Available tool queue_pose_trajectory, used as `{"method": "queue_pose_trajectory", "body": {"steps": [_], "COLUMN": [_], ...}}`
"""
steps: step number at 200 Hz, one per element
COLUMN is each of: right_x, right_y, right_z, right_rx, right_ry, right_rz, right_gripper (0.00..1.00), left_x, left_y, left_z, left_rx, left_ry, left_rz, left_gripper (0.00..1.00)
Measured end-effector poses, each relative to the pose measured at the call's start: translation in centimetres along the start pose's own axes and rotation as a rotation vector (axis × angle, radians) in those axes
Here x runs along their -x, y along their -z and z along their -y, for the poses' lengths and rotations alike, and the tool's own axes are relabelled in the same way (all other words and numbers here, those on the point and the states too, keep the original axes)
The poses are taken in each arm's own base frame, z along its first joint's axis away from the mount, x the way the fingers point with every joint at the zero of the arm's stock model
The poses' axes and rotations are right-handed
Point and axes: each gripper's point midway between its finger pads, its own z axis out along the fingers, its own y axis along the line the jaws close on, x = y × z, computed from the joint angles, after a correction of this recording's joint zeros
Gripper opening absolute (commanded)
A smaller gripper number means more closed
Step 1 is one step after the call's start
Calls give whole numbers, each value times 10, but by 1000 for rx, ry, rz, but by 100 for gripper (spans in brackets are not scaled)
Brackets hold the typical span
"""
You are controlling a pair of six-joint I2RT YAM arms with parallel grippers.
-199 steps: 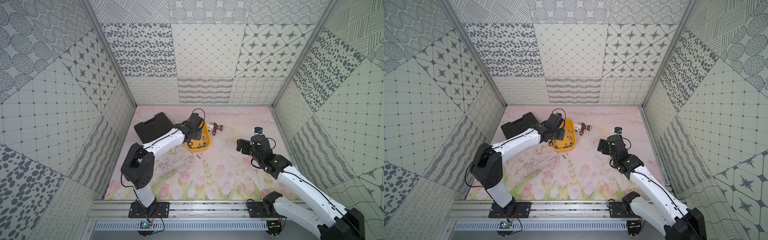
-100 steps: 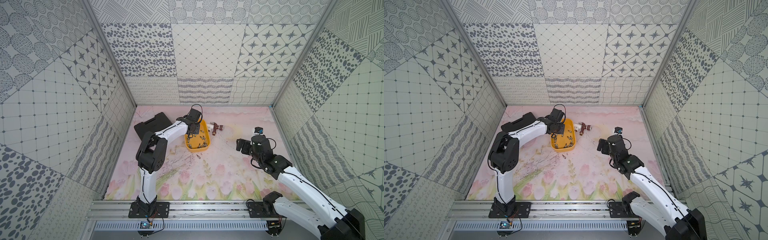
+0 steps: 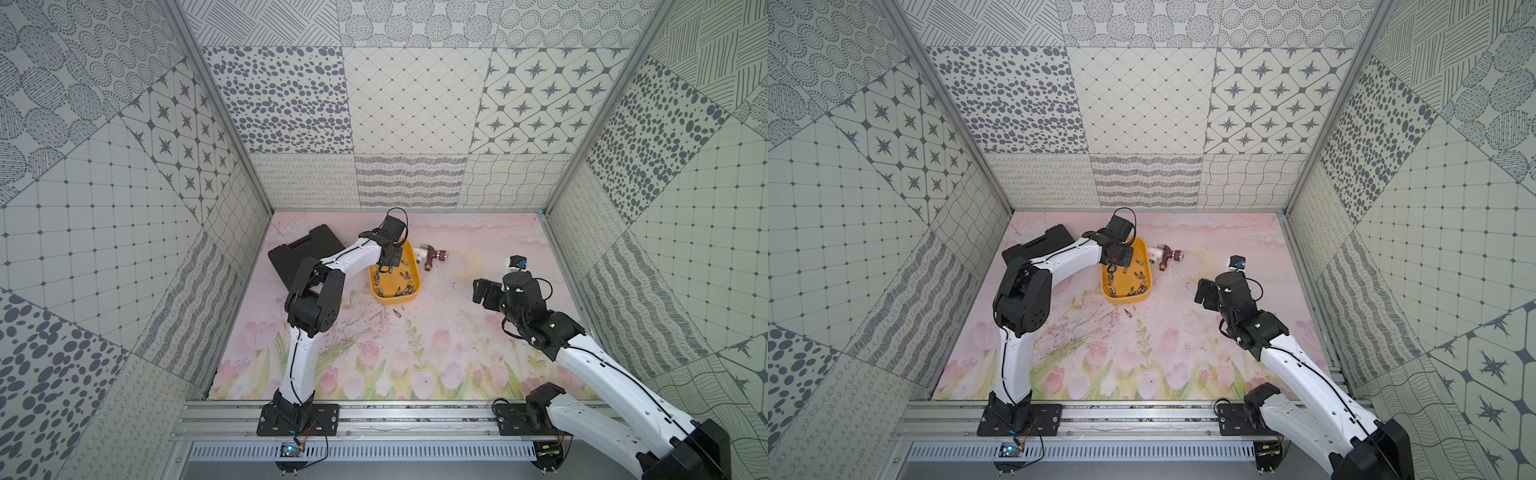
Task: Put the bit on the desktop into the storage box
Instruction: Place the screwdriver bit in the storage box.
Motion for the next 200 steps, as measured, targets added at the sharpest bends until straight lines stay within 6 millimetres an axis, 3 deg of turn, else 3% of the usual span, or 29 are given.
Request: {"method": "queue_pose_trajectory", "body": {"steps": [81, 120, 155, 200], "right_x": [0, 1, -8, -20], "right_y": [0, 1, -3, -5], "right_z": [-1, -11, -27, -51], "right_rx": [7, 65, 178, 318], "right_ry": [2, 36, 92, 154], "right_rz": [-1, 2, 9, 2], "right_gripper": [97, 97, 97, 97], "left_x": [1, 2, 5, 3], "left_y": [0, 5, 27, 76], "left_z": [-5, -7, -10, -14], "left_rx": [16, 16, 6, -44], "left_ry": [4, 2, 13, 61], "left_rz": [1, 8, 31, 86], "left_gripper": [26, 37, 47, 61]}}
